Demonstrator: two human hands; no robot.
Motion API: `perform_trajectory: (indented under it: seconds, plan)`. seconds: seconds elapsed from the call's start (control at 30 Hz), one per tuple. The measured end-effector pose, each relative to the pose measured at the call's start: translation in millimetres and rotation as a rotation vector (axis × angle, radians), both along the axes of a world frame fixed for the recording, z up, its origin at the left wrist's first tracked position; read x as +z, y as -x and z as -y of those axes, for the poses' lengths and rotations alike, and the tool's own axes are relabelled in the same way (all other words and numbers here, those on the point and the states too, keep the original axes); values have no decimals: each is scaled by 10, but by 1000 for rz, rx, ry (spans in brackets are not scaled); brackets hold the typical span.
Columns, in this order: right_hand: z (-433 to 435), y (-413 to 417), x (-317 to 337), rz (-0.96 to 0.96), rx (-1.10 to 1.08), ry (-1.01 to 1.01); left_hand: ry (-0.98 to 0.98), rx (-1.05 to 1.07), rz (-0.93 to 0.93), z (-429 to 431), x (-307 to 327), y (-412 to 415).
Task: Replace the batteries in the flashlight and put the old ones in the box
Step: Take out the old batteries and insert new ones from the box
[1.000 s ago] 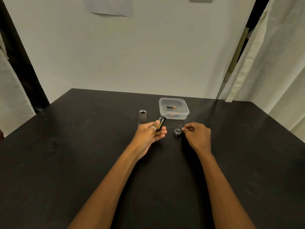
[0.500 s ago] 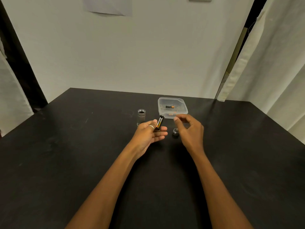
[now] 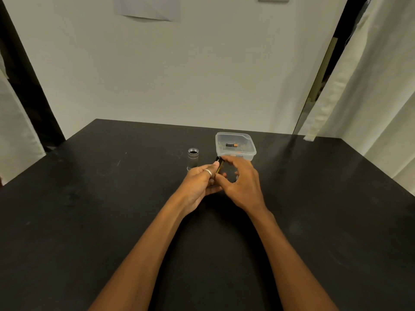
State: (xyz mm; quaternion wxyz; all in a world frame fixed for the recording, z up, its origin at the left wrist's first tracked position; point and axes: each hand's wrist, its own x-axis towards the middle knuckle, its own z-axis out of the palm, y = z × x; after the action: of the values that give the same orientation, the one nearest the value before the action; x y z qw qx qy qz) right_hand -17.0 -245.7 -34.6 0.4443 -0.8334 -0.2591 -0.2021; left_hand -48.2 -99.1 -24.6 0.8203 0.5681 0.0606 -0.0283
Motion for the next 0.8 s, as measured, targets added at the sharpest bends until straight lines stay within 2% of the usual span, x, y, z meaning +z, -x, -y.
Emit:
perform_trajectory:
  seconds: [0.27, 0.8]
  plan:
    - [-20, -7, 4, -25, 7, -50, 4, 29, -39, -5, 21, 4]
    - [-25, -30, 6, -32, 39, -87, 0, -17, -4, -3, 53, 39]
